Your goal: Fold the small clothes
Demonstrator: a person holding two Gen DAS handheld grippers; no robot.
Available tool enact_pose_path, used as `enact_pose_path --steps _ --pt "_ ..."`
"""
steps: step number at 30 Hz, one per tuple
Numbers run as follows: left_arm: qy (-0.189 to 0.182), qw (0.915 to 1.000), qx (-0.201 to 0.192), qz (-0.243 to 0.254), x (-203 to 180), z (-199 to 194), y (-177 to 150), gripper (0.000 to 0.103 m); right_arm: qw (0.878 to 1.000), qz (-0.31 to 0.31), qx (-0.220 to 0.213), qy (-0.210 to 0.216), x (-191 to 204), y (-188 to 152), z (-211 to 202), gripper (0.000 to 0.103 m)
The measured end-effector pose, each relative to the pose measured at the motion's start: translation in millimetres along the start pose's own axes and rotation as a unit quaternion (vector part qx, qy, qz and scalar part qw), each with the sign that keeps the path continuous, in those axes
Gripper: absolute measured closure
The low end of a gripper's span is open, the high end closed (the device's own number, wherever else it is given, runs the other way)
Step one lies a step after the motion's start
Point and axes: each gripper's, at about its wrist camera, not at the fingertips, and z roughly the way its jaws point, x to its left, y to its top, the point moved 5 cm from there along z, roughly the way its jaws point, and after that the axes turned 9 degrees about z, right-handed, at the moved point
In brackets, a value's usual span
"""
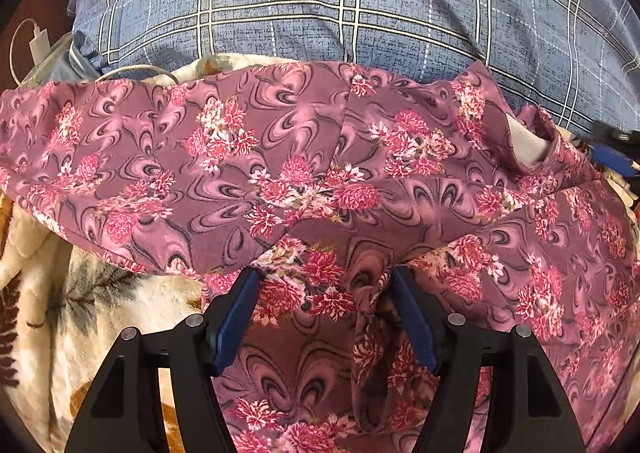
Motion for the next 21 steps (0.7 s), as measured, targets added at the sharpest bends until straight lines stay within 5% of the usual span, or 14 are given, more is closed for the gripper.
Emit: enact_pose_path --steps 4,6,8,11,15,17,21 --pt "0.007 0.9999 -0.003 0.008 -3.4 1.4 -1.7 0.035 0.995 0.081 0.059 0.01 2.6 -17.3 45.7 0.048" --pt "0.006 0.9999 -0.003 0.008 -3.7 2.0 -2.8 0.035 0.993 0.103 0.057 -0.021 -3.1 -14.2 57.8 0.05" --pt "0.002 1.0 -0.005 0.006 -2.8 0.1 -3.5 0.035 0.994 0.093 0.047 -0.018 6.6 -5.7 65.5 0.102" --pt "0.0 0.9998 -0.018 -0.008 1.6 -4.9 -3.6 0.035 0.998 0.046 -0.035 -0.006 25.9 23.7 44.1 0.101" --pt "0.023 0.9997 0.001 0.009 -3.6 13.5 -9.9 0.031 0.997 0.052 0.03 -0.054 2.0 25.5 71.8 0.099" --pt "0.025 0.9996 -0.005 0.013 -4.8 8.9 -10.1 0.031 0.999 0.031 -0.001 -0.041 11.7 19.7 55.3 0.095" --pt "-0.017 0.9991 -0.02 -0.032 14.2 -10.9 -6.1 0.033 0.999 -0.03 -0.033 0.021 41.5 -23.9 -7.0 0.064"
